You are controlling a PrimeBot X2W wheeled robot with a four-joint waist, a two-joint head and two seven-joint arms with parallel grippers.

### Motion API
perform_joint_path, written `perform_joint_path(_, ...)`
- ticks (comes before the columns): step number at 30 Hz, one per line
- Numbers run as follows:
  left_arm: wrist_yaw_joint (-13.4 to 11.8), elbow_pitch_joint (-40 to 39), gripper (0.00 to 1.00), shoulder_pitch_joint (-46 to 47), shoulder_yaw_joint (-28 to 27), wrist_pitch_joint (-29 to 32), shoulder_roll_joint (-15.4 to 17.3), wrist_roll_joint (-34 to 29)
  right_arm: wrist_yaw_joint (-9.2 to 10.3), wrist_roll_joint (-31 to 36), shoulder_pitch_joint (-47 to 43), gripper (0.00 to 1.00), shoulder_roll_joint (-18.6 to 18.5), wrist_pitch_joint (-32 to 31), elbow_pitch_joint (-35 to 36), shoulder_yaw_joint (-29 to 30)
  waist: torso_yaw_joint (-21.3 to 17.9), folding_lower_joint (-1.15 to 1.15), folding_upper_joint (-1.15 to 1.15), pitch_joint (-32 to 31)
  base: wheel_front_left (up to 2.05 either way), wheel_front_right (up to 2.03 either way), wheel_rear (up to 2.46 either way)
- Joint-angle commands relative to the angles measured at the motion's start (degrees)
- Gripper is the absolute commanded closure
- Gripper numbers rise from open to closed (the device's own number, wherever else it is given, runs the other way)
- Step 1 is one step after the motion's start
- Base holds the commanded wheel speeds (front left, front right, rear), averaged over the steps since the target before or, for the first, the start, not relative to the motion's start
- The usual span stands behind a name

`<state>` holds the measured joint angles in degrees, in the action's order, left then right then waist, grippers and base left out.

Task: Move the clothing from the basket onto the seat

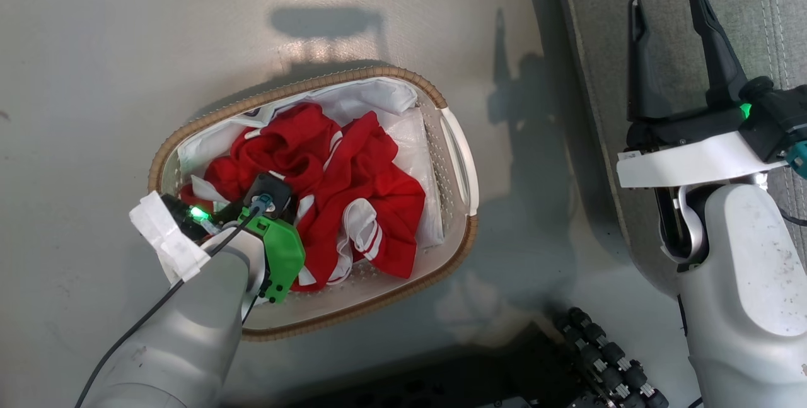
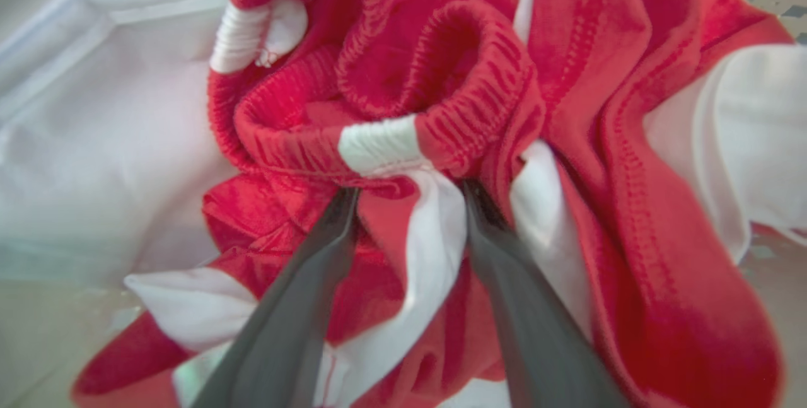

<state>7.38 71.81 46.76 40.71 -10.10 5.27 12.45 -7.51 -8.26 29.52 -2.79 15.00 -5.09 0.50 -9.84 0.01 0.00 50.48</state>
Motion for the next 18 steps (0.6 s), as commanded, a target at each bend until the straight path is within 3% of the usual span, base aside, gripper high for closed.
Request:
perform_joint_path(1,0.18,0.34,0.84,0.70,0.59,0.48,0.30,0.82,0.04,-0.31,0.70,0.00,-0.20,0.28,0.05,-0.18,-0.03,-0.01,0.00,0.00,0.00,0.00,0.00)
perform_joint_path(2,0.18,0.38,1.00,0.70,0.96,0.54,0.35,1.25,0.04,-0.27,0.71,0.00,-0.19,0.28,0.08,-0.22,-0.01,-0.01,0.00,-0.03,0.00,0.00,0.00)
perform_joint_path(10,0.18,-0.55,1.00,0.68,3.79,-1.41,0.31,4.32,0.04,0.91,-0.20,0.00,-0.19,0.28,-0.39,-0.29,0.61,-0.01,0.00,-1.88,0.00,0.00,0.00)
perform_joint_path(18,0.18,-3.35,1.00,-0.36,6.95,-4.18,-0.41,7.29,0.04,3.29,-2.70,0.00,-0.20,0.28,-1.68,-0.33,2.74,-0.01,0.00,-7.81,0.00,0.00,0.00)
